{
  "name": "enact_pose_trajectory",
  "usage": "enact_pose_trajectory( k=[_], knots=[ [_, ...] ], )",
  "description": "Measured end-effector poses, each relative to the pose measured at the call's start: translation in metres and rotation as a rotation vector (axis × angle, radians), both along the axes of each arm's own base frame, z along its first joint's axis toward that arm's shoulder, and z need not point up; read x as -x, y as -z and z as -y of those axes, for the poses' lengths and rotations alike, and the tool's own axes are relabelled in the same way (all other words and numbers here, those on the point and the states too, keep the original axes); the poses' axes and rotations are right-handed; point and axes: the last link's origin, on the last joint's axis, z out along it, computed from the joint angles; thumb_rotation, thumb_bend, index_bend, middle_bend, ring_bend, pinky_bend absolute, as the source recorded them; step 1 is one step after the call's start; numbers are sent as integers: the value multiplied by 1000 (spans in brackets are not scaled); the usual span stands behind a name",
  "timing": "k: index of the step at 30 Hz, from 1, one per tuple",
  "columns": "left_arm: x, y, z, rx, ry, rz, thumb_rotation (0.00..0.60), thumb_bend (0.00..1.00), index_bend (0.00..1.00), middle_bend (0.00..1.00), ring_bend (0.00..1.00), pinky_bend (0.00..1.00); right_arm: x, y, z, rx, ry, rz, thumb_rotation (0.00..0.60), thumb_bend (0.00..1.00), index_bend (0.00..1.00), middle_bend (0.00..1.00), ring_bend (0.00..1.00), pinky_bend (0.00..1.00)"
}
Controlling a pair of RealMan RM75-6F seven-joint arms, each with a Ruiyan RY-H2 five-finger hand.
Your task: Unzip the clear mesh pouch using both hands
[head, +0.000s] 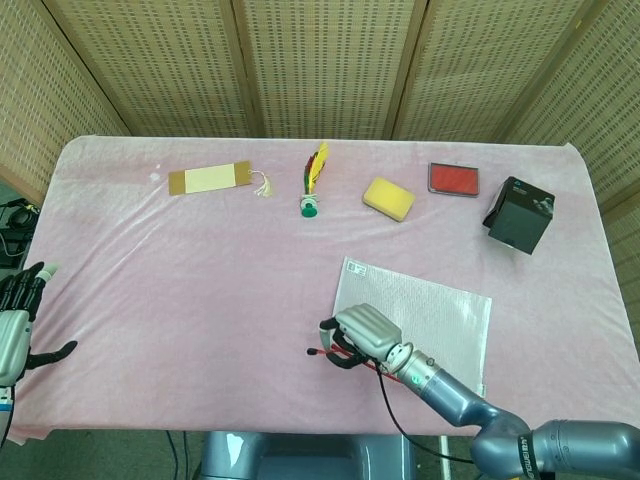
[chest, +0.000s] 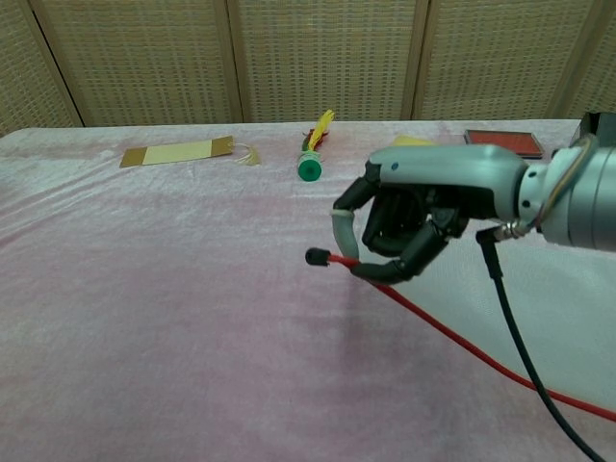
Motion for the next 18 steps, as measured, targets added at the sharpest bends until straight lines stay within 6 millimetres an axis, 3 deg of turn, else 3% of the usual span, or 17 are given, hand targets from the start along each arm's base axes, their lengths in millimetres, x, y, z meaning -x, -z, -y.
enact_pose_trajectory(
  k=[7,18],
  knots=[
    [0,-1,0,0,-2,7,600,0,0,0,0,0,-37,-25,31,-10,14,124,600,895,793,979,956,1000],
    [2,1,-7,6,-1,1,600,0,0,0,0,0,-77,-43,45,-44,24,179,600,895,793,980,956,1000]
  ],
)
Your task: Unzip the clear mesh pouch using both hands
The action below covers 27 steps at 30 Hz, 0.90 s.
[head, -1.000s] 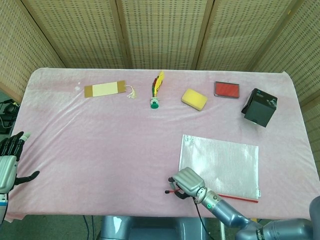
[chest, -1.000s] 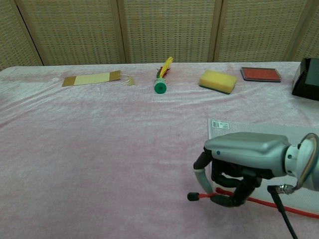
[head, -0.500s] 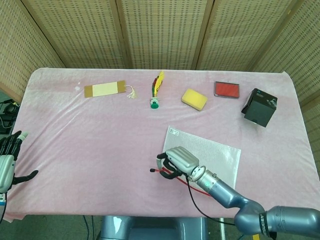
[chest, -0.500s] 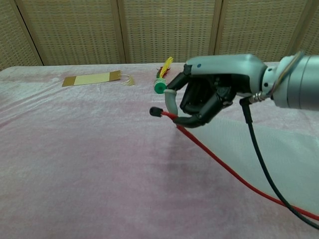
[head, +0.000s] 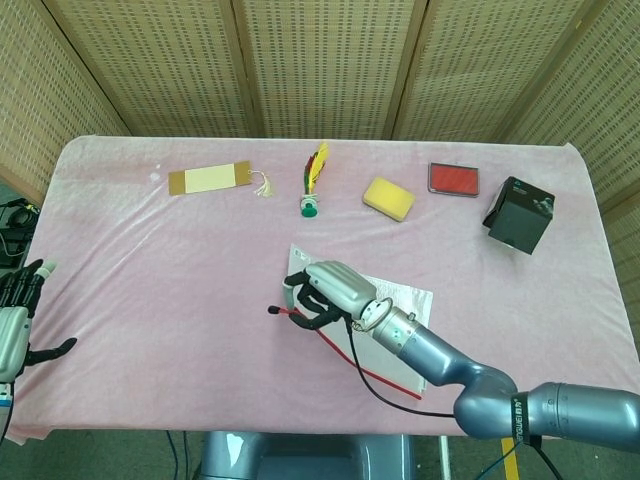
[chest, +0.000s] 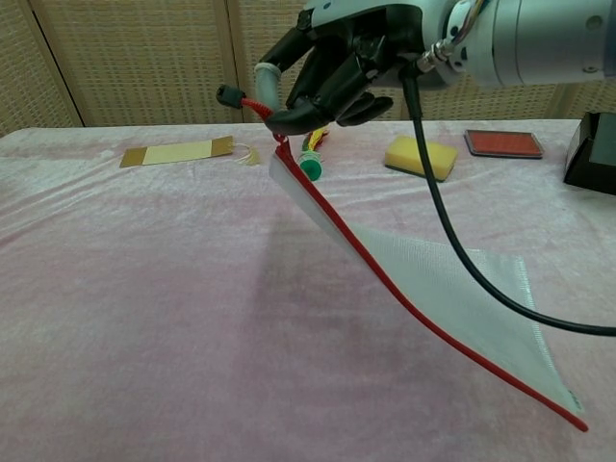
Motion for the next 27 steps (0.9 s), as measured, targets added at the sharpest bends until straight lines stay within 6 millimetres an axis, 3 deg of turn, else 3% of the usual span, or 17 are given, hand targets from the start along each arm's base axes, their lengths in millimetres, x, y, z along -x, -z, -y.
enact_pose_trajectory(
  k=[3,4,6,8,11,13,16,21,27],
  knots=[
    [-1,3,-8,14,28,-16,600,0,0,21,17,10,-3,0,0,-9,6,2,600,896,793,980,956,1000],
    [-2,4,-11,18,45,-21,600,0,0,127,106,70,-3,-1,-1,-10,7,0,600,895,793,980,956,1000],
    [-5,8,-20,26,95,-27,600,0,0,416,352,290,-3,-1,-1,-10,7,-3,600,894,792,980,956,1000],
    [-10,12,-29,33,151,-19,600,0,0,713,623,613,-3,-1,-1,-8,7,-8,600,892,792,980,956,1000],
    [-17,22,-47,63,248,8,600,0,7,934,853,926,-3,-2,1,-3,12,-10,600,890,791,980,956,1000],
    [-23,33,-62,101,300,66,600,0,27,992,932,997,-3,-2,2,1,18,-11,600,890,791,980,956,1000],
    [-36,50,-82,182,355,187,600,0,37,1000,980,1000,-3,-3,4,7,28,-17,600,890,791,980,956,1000],
    [-61,80,-114,352,404,381,600,0,9,1000,987,1000,-3,-3,7,16,40,-27,600,889,791,981,956,1000],
    [-80,110,-134,465,404,558,600,0,1,1000,987,1000,-4,-2,11,24,48,-33,600,890,792,981,956,1000]
  ],
)
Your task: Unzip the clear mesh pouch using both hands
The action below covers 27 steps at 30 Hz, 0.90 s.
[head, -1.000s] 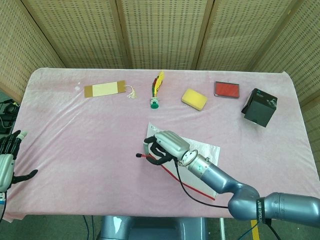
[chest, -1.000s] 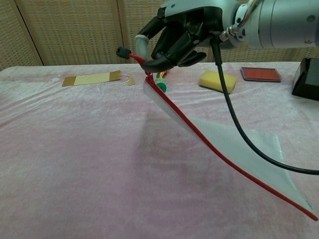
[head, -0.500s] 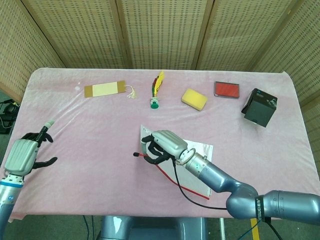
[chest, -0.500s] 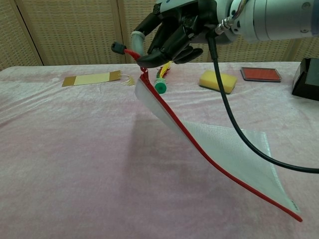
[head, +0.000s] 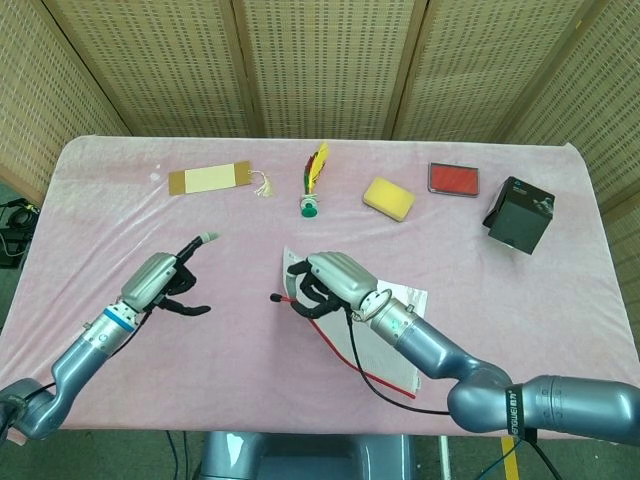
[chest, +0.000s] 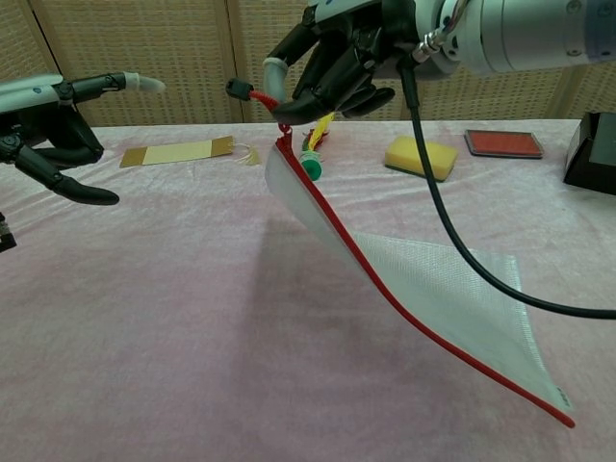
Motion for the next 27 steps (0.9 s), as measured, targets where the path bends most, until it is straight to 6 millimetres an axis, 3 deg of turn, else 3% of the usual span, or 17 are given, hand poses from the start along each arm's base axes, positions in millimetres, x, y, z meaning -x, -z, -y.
enact_pose_trajectory(
  k=[6,11,15,27],
  knots=[
    [-10,23,-7,113,-29,101,600,0,7,1000,987,1000,-1,4,4,-2,8,-4,600,890,792,981,956,1000],
    [-21,38,-8,216,-71,217,600,0,138,1000,987,1000,-3,5,5,-6,15,5,600,890,792,981,956,1000],
    [-33,53,-7,288,-74,276,600,0,181,1000,987,1000,-4,5,6,-5,11,2,600,890,792,981,956,1000],
    [-54,60,-8,350,-19,310,600,0,238,1000,987,1000,-10,3,3,5,-8,-11,600,890,792,981,956,1000]
  ],
)
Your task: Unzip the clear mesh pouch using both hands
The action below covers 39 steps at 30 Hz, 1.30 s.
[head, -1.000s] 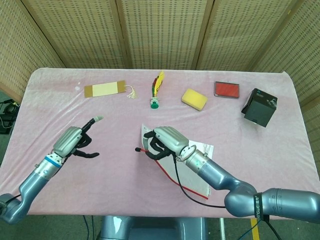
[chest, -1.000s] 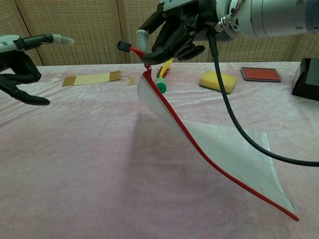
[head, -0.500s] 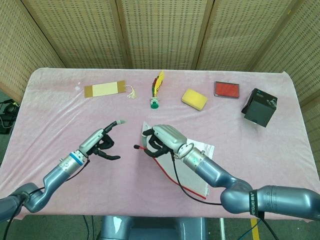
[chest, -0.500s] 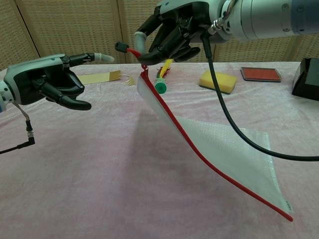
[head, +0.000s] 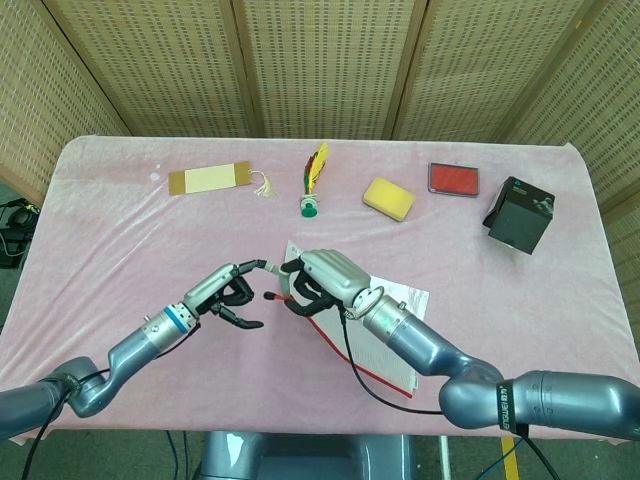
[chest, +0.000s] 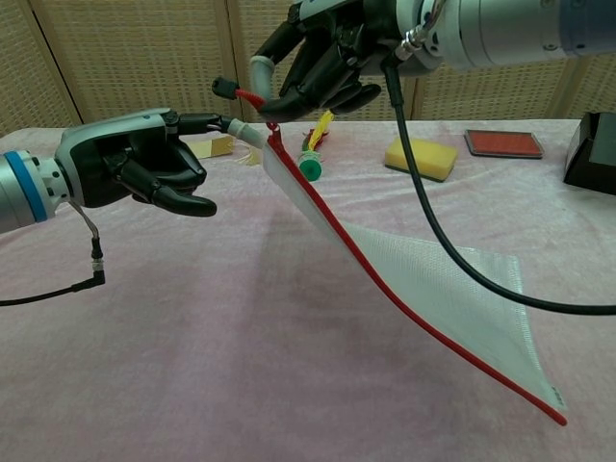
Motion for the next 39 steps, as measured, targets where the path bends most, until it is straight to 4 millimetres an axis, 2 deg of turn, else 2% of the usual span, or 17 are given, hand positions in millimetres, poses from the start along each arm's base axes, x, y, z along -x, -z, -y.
enact_pose_trajectory(
  k=[11,17,33,36,39],
  knots=[
    [-29,5,3,-2,78,-10,600,0,279,1000,987,1000,-2,-4,-1,7,5,5,600,889,792,981,956,1000],
    [-35,10,5,6,74,-15,600,15,372,1000,987,1000,0,-7,1,12,13,4,600,890,792,981,956,1000],
    [-39,17,5,5,67,-19,600,524,575,1000,987,1000,6,-7,3,8,23,7,600,890,793,981,956,1000],
    [-40,18,5,3,62,-20,600,607,628,1000,987,1000,6,-7,3,9,24,8,600,890,793,981,956,1000],
    [-41,19,5,5,46,-8,600,684,722,1000,987,1000,7,-8,4,10,25,11,600,891,793,981,956,1000]
  ],
)
